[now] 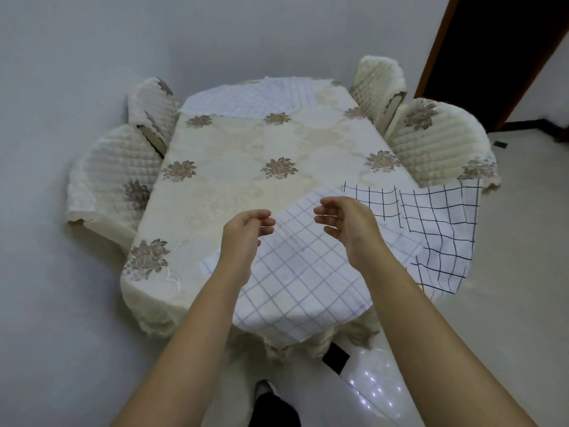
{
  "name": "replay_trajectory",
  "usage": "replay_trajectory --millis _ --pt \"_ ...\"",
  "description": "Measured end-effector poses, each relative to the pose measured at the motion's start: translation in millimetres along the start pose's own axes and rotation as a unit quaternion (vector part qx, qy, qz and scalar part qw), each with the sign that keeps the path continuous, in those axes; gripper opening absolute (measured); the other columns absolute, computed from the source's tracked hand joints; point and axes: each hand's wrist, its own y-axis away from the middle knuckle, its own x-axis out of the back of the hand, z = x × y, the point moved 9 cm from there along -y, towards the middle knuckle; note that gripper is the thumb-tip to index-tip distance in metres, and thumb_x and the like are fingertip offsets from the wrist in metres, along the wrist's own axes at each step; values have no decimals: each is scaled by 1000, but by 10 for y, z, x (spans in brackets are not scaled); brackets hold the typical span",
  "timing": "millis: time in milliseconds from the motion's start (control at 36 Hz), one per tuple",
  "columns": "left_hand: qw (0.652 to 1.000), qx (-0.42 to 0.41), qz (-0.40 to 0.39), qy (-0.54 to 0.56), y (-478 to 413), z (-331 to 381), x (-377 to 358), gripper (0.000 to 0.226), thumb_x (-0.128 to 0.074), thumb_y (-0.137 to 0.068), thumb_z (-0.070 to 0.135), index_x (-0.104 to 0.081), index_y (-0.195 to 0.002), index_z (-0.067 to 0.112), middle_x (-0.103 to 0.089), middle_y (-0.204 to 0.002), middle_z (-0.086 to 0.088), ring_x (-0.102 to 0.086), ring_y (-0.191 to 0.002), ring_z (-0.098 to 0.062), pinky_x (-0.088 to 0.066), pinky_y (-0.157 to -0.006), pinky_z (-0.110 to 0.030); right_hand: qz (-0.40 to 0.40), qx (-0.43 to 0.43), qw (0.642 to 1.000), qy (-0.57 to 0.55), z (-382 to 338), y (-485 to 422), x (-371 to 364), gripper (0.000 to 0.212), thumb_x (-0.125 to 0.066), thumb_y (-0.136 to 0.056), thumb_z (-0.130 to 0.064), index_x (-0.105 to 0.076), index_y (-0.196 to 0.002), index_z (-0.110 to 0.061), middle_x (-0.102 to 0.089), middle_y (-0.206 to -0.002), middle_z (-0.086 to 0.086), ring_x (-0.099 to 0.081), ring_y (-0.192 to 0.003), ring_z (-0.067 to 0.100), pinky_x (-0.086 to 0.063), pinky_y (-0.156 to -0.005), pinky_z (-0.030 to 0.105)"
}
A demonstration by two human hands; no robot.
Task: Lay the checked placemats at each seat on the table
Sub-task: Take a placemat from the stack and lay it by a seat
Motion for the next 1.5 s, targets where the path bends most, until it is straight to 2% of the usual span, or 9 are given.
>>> replay_trajectory --millis 306,444,611,778,889,972,1278,1417,1500 --pt "972 1 -162 -172 -1199 -229 -432 19 -43 -91 -1 -58 -99 5 -63 -90 -9 -57 -79 -18 -44 -70 -25 147 -67 987 12 408 -476 283 10 -51 -88 -13 -61 -85 -13 -66 -74 1 -62 -70 14 -43 -66 25" --pt "932 -9 -190 -310 -1505 -544 -638 31 -47 -91 8 -53 -121 7 -54 -103 -5 -51 -78 -17 -39 -59 -22 182 -128 972 78 849 -528 647 13 -48 -92 -15 -59 -86 -12 -65 -78 2 -59 -69 15 -42 -65 25" --pt "886 1 -230 -402 -1653 -839 -828 36 -49 -90 10 -50 -125 5 -55 -122 -13 -48 -91 -19 -39 -78 -29 231 -151 957 88 1213 -523 1012 10 -47 -93 -14 -56 -93 -9 -61 -80 2 -56 -66 14 -39 -59 24" --pt "851 25 -292 -436 -1608 -1104 -1067 39 -49 -92 12 -45 -130 5 -50 -129 -13 -51 -104 -24 -41 -86 -30 297 -121 940 116 1236 -524 1325 16 -46 -90 -10 -50 -75 -9 -55 -79 6 -53 -68 18 -37 -60 26" --pt "826 24 -304 -473 -1587 -1267 -1143 42 -51 -92 18 -43 -131 4 -47 -132 -15 -52 -112 -28 -43 -86 -31 346 -103 920 152 1150 -517 1526 7 -49 -89 -13 -54 -94 -12 -55 -94 3 -53 -87 21 -43 -74 33" --pt "804 5 -303 -512 -1579 -1320 -1178 47 -53 -90 22 -42 -132 5 -40 -136 -17 -48 -117 -31 -43 -90 -35 375 -84 902 194 1037 -526 1657 27 -52 -89 -12 -51 -116 -7 -54 -112 8 -51 -85 21 -43 -75 33" --pt "732 -20 -307 -608 -1615 -1492 -1100 74 -57 -88 43 -21 -145 12 -6 -155 -12 -12 -143 -27 -26 -112 -46 387 -150 887 203 1064 -732 1884 56 -61 -87 -15 -34 -134 -2 -39 -135 18 -49 -91 27 -41 -72 32" --pt "729 -27 -263 -632 -1763 -1460 -982 69 -57 -87 42 -26 -142 12 -16 -152 -12 -21 -139 -30 -30 -108 -47 393 -171 882 199 1160 -783 1942 60 -64 -85 -14 -32 -134 1 -40 -133 21 -52 -103 34 -44 -76 35" --pt "752 -30 -230 -617 -1851 -1418 -895 61 -60 -86 37 -36 -135 11 -29 -142 -12 -30 -132 -30 -36 -102 -45 400 -165 880 197 1167 -795 1980 58 -63 -85 -12 -33 -133 3 -47 -124 20 -51 -92 30 -43 -74 33"
